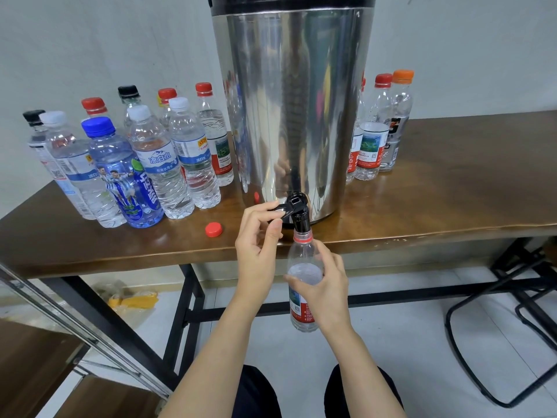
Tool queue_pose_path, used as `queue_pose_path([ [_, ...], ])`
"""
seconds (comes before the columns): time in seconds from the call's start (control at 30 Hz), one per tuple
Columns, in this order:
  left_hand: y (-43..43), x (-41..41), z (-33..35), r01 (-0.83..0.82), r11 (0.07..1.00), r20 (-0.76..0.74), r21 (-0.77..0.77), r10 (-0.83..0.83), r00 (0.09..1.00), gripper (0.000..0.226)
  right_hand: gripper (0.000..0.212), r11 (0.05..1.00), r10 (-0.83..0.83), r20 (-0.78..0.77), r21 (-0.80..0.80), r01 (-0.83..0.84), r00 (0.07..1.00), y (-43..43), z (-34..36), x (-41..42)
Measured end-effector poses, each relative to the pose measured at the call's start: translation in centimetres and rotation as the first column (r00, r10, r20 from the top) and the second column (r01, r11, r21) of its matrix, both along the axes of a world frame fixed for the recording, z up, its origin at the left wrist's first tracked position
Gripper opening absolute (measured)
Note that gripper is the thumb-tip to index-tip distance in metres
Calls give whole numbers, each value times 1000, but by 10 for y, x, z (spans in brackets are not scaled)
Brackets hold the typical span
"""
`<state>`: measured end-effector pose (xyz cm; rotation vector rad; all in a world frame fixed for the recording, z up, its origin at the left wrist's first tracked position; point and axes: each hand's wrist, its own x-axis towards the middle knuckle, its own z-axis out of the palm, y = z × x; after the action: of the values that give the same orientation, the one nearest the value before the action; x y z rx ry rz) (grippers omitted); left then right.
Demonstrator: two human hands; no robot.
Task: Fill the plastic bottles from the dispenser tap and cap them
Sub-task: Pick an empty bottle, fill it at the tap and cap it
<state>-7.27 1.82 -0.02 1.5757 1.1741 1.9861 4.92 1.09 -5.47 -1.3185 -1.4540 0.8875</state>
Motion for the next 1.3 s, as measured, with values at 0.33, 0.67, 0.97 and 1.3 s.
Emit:
queue_pose_path([
  [0.33,-1,0,1,3,1000,-9,1,-3,1000,13,83,1000,3,1,-6,-3,1000,0,1,0],
  [0.67,-1,0,2,9,1000,-3,-9,-9,1000,11,83,1000,2,-4,4,-2,1000,0,1,0],
  [0.97,-1,2,2,4,1000,12,4,-4,1000,13,83,1000,3,-13,-11,-4,1000,-1,2,0],
  [1.3,-2,2,2,-3,1000,9,-8,3,1000,13,83,1000,-7,2,-6,7,1000,0,1,0],
])
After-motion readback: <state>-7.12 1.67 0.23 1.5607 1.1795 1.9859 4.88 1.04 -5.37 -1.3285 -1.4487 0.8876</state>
